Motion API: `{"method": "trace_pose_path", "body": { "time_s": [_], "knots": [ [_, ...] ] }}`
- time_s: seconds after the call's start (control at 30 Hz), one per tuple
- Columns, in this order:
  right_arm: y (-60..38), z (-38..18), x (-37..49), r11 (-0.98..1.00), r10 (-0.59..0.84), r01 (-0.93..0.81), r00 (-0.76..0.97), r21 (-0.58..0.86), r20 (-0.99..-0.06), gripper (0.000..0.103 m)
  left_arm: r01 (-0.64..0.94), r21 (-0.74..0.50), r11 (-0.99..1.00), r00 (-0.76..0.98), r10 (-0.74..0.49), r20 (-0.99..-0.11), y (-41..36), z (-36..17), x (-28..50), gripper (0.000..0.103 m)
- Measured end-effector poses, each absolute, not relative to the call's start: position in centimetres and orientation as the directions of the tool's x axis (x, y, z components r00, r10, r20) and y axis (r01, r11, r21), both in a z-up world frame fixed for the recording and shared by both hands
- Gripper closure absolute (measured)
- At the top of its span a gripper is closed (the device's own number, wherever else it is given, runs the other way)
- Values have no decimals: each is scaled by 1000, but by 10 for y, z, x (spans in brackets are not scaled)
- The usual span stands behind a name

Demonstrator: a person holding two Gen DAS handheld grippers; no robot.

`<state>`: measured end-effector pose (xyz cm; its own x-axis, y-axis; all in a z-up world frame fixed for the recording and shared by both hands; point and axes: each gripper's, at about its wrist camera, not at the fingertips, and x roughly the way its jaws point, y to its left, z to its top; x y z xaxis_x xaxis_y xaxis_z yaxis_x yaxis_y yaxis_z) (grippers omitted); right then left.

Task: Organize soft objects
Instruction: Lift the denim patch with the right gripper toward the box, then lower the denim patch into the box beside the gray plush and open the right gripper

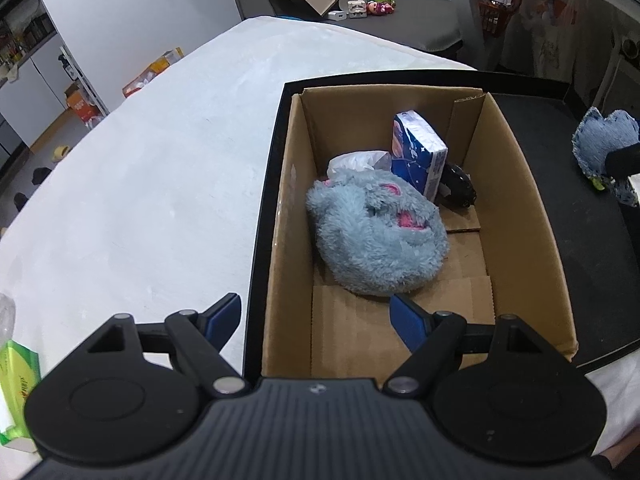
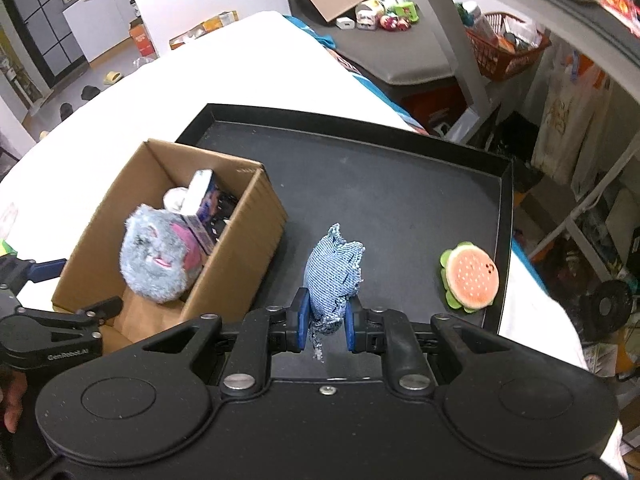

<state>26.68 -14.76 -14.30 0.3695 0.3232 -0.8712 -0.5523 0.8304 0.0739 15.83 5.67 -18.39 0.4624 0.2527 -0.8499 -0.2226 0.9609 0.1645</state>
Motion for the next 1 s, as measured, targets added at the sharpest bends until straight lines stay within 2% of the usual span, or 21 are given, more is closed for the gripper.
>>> {"method": "trace_pose_path", "body": {
  "time_s": [0.63, 0.83, 1.0],
  "knots": [
    [-95, -113, 247, 806, 307, -592, 392, 18, -867, 85, -232, 69, 970, 494, 178, -851, 71, -183, 152, 27],
    [-77, -107, 240, 799, 302, -602, 396, 4, -867, 84, -233, 60, 971, 469, 166, -867, 75, -188, 154, 38],
    [-65, -106, 236, 797, 291, -604, 396, -9, -871, 84, -240, 34, 970, 450, 142, -882, 80, -193, 154, 59]
  ]
}}
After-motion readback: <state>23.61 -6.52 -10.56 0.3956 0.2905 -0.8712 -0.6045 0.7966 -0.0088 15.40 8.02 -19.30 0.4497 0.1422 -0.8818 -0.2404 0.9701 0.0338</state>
